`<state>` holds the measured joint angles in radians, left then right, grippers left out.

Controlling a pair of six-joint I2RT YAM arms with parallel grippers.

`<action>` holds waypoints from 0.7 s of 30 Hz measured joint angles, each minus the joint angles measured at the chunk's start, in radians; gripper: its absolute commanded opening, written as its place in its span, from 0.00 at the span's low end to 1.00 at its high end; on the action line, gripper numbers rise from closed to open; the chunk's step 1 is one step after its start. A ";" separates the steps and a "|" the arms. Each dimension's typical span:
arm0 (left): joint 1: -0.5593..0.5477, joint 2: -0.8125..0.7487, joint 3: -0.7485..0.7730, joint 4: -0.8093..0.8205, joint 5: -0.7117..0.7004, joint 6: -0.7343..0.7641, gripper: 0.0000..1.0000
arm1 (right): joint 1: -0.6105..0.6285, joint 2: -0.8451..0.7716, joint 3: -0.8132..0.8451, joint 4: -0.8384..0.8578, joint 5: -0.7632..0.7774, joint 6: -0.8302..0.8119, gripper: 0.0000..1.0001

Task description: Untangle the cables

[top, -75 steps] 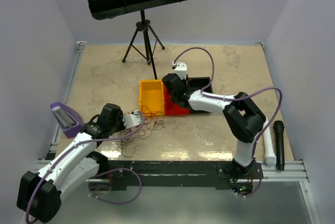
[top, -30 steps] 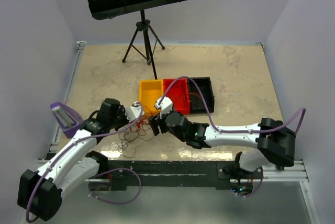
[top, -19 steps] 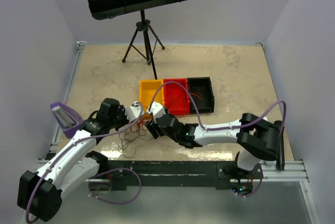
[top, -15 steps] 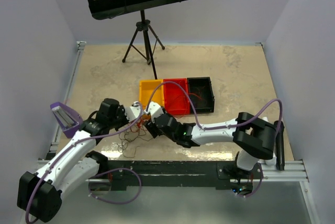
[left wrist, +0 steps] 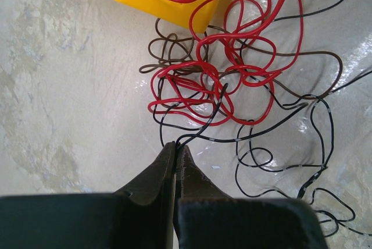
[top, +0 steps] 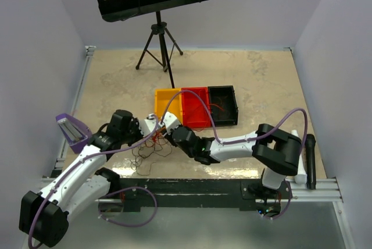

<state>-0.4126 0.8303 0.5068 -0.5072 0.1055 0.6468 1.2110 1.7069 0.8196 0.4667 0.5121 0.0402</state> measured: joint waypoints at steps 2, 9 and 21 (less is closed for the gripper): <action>0.000 0.005 0.005 -0.010 0.010 0.000 0.00 | 0.000 0.001 -0.012 0.021 0.002 -0.007 0.16; 0.000 0.019 0.025 -0.028 0.019 0.000 0.00 | 0.000 0.005 -0.028 0.053 -0.003 0.027 0.00; 0.000 -0.033 -0.027 -0.016 -0.072 0.040 0.00 | 0.048 -0.556 -0.222 -0.018 0.029 0.295 0.00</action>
<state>-0.4126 0.7971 0.4797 -0.5228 0.0334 0.6872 1.2587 1.1507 0.5976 0.4484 0.5411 0.3351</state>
